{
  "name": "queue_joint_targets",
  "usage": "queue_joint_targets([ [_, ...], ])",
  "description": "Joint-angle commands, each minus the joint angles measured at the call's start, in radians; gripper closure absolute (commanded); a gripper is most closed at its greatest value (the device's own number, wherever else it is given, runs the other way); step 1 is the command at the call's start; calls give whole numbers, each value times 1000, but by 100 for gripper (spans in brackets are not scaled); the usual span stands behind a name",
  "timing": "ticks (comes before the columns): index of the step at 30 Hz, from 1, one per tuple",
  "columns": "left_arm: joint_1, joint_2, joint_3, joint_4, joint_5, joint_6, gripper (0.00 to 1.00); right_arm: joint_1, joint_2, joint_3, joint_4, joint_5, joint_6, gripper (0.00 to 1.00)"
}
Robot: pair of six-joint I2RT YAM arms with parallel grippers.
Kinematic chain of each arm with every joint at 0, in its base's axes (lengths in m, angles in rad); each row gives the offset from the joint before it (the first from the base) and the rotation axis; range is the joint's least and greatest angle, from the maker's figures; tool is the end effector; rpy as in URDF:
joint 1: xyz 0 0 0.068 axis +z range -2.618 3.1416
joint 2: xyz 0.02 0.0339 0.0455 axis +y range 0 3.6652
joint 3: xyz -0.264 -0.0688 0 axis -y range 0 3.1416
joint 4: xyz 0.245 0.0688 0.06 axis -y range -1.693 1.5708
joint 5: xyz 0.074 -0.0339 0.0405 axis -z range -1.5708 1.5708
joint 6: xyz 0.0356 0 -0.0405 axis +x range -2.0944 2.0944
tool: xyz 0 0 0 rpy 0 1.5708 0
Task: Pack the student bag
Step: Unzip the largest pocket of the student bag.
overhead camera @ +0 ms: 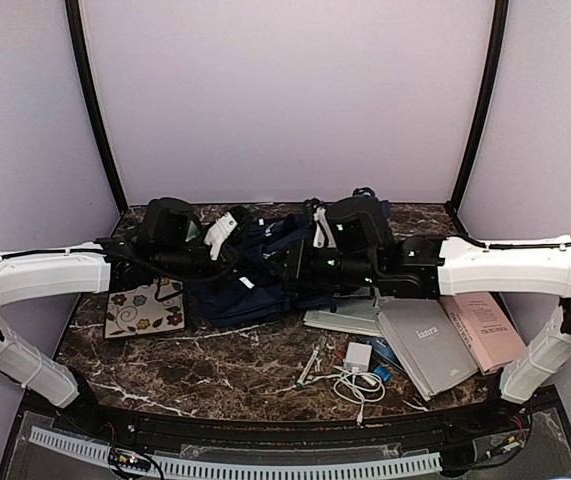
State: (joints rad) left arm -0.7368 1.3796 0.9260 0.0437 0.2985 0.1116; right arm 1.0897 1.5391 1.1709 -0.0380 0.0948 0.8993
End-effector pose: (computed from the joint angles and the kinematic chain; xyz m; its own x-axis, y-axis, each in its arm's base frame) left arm 0.2266 -0.2197 0.2762 -0.1995 0.3248 -0.9245 0.8696 0.4935 -0.0143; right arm 0.1707 0.3197 0.3019 -0.7732 0.2031 -0.6008 -0.3809 0.6088 0.6959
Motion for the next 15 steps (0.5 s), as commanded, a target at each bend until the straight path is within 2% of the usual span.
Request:
queue_joint_targets([
  [1,0,-65,-1,86,31,-29,100,7,34,14,36,4,-4,70],
  [8,0,-69,-1,86,33,-28,100,6,89,68,62,-15,-30,77],
  [10,0,-70,-4,88,32,-27,100,6,85,67,76,-13,-31,84],
  [12,0,-67,-3,88,34,-29,100,6,72,57,80,4,-29,98],
  [15,0,-69,-3,87,27,-25,100,1,60,36,59,33,-24,100],
])
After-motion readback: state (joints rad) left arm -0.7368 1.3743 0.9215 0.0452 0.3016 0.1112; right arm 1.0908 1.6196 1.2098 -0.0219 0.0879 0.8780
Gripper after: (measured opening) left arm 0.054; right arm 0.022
